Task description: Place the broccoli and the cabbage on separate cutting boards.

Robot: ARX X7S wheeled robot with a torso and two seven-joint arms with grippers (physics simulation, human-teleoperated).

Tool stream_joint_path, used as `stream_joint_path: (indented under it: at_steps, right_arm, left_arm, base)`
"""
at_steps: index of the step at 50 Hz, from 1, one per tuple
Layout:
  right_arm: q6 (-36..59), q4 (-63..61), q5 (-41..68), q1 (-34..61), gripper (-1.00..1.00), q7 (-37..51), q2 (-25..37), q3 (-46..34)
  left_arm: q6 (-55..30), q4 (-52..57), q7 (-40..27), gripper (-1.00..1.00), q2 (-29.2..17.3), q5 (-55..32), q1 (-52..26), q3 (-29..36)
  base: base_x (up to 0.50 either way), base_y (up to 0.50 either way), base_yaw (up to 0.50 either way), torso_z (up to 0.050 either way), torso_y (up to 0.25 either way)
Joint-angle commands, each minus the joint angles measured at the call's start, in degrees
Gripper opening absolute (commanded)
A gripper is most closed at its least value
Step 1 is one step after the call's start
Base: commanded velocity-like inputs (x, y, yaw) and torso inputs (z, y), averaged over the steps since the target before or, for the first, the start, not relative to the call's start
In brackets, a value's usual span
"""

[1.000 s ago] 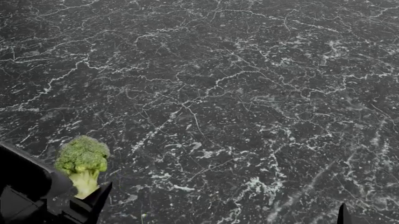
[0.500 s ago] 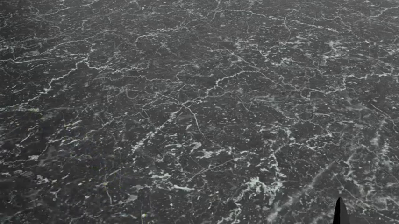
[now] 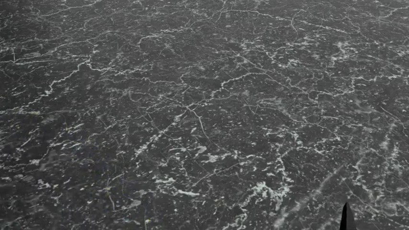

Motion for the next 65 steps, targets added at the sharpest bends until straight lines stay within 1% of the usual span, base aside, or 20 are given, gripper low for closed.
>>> stream_joint_path:
  at_steps: [1, 6, 9, 11, 15, 18, 25, 30, 37, 38, 46, 56, 65]
  right_arm:
    - [0.54, 0.8, -0.22, 0.86, 1.0, -0.65, -0.01, 0.97]
    - [0.49, 0.42, 0.06, 0.26, 1.0, -0.66, 0.07, 1.27]
    - [0.77, 1.02, 0.12, 1.14, 1.0, -0.39, 0.46, 0.71]
    - [1.19, 2.38, -0.37, 3.4, 1.0, -0.12, 0.93, -1.21]
    - [1.49, 3.6, -1.24, 5.21, 1.0, -0.11, 0.99, -3.43]
    - [1.41, 3.77, -1.4, 5.13, 1.0, -0.21, 0.88, -3.57]
    - [1.16, 4.2, -1.66, 4.83, 1.0, -0.63, 0.66, -3.74]
    - [1.1, 4.32, -1.64, 4.78, 1.0, -0.68, 0.61, -3.85]
    - [0.64, 4.16, -1.6, 3.83, 1.0, -1.09, 0.36, -3.18]
    - [0.61, 4.12, -1.66, 3.73, 1.0, -1.16, 0.34, -3.2]
    - [0.27, 4.03, -1.79, 3.1, 1.0, -1.38, 0.11, -2.87]
    - [0.21, 3.54, -1.89, 3.18, 1.0, -1.26, 0.15, -3.26]
    - [-0.3, 2.49, -1.92, 1.38, 1.0, -1.72, -0.21, -2.34]
  left_arm:
    - [8.71, -28.61, 7.46, -1.0, 8.93, 16.47, -11.92, 3.32]
    - [7.13, -28.62, 7.16, -1.0, 9.39, 22.71, -9.47, -1.92]
    - [6.9, -28.62, 7.26, -1.0, 9.84, 26.76, -8.3, -4.26]
    - [6.3, -28.62, 7.12, -1.0, 9.85, 28.88, -8.18, -6.05]
    - [5.07, -28.63, 8.51, -1.0, 10.55, 33.19, -7.68, -7.89]
    - [4.68, -28.62, 9.29, -1.0, 10.76, 35.16, -7.32, -9.38]
    - [3.84, -28.6, 11.8, -1.0, 11.23, 38.44, -6.33, -10.82]
    - [3.34, -28.62, 12.37, -1.0, 11.4, 39.74, -6.2, -11.7]
    - [2.58, -28.6, 13.85, -1.0, 11.45, 41.3, -7.5, -11.23]
    - [2.47, -28.6, 13.94, 1.0, 11.41, 41.45, -7.65, -11.15]
    - [2.36, -28.62, 14.15, 1.0, 11.45, 41.89, -9.27, -11.06]
    - [3.49, -28.6, 16.11, 1.0, 11.5, 42.75, -11.99, -9.49]
    - [4.56, -28.28, 18.02, 1.0, 11.04, 43.23, -14.63, -8.3]
  base:
    - [0.0, 0.0, 0.0, 0.0, 0.0]
    - [0.0, 0.0, 0.0, 0.0, 0.0]
    - [0.0, 0.0, 0.0, 0.0, 0.0]
    - [0.0, 0.0, 0.0, 0.0, 0.0]
    - [0.0, 0.0, 0.0, 0.0, 0.0]
    - [0.0, 0.0, 0.0, 0.0, 0.0]
    - [0.0, 0.0, 0.0, 0.0, 0.0]
    - [0.0, 0.0, 0.0, 0.0, 0.0]
    - [0.0, 0.0, 0.0, 0.0, 0.0]
    - [0.0, 0.0, 0.0, 0.0, 0.0]
    - [0.0, 0.0, 0.0, 0.0, 0.0]
    - [0.0, 0.0, 0.0, 0.0, 0.0]
    - [0.0, 0.0, 0.0, 0.0, 0.0]
